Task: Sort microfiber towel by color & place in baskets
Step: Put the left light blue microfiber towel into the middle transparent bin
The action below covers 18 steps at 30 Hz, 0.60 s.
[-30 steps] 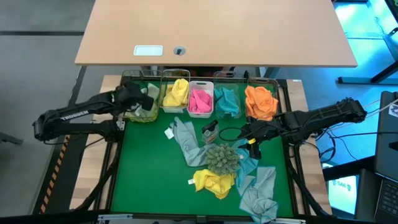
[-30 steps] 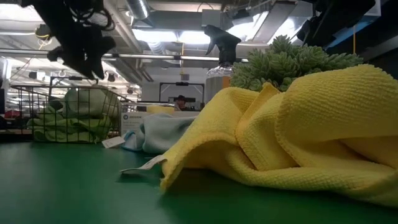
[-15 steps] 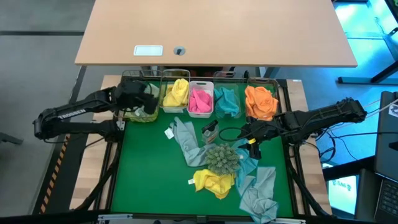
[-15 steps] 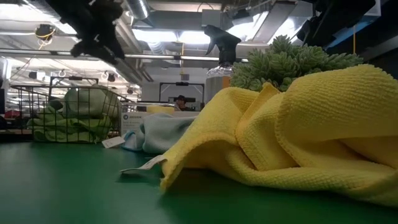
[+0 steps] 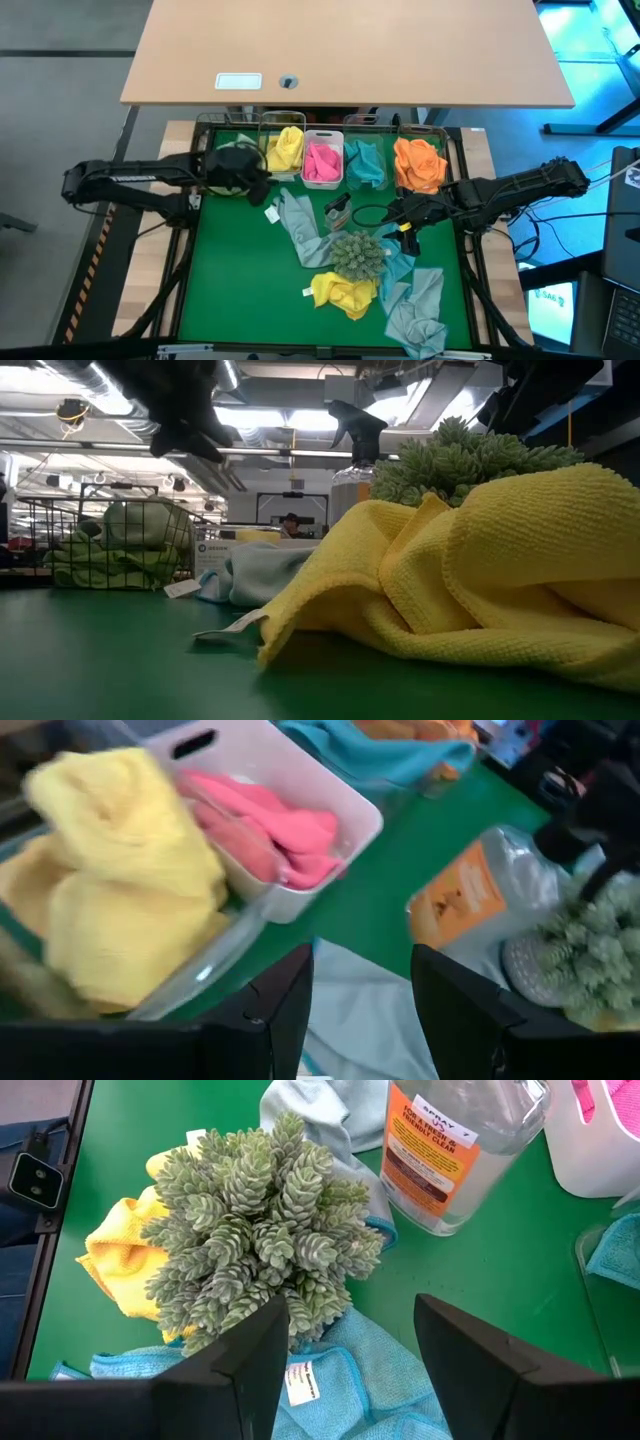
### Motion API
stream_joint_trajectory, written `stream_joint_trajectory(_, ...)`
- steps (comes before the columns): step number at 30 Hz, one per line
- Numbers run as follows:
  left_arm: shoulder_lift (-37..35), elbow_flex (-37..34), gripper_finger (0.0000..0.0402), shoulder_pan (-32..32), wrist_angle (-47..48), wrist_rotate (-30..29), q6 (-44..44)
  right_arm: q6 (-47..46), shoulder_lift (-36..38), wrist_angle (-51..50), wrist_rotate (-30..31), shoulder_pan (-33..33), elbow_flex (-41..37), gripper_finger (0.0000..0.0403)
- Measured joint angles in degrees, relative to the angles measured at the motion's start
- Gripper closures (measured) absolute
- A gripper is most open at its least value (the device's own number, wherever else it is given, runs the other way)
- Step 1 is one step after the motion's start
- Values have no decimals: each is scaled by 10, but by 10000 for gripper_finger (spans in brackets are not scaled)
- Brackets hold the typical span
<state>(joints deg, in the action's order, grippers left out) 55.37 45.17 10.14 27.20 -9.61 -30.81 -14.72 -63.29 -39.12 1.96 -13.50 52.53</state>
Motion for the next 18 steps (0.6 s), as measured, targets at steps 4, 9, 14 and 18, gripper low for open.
stream_joint_trajectory(4, 27, 0, 238, -34, -22, 4, 0, 0, 0, 0, 0, 0, 0, 188)
stream_joint_trajectory(9, 56, 0, 238, -70, -51, 4, 0, 0, 0, 0, 0, 0, 0, 188)
stream_joint_trajectory(14, 80, 0, 238, -95, -77, 3, 0, 0, 0, 0, 0, 0, 0, 188)
stream_joint_trajectory(18, 100, 0, 238, -112, -99, 3, 0, 0, 0, 0, 0, 0, 0, 188)
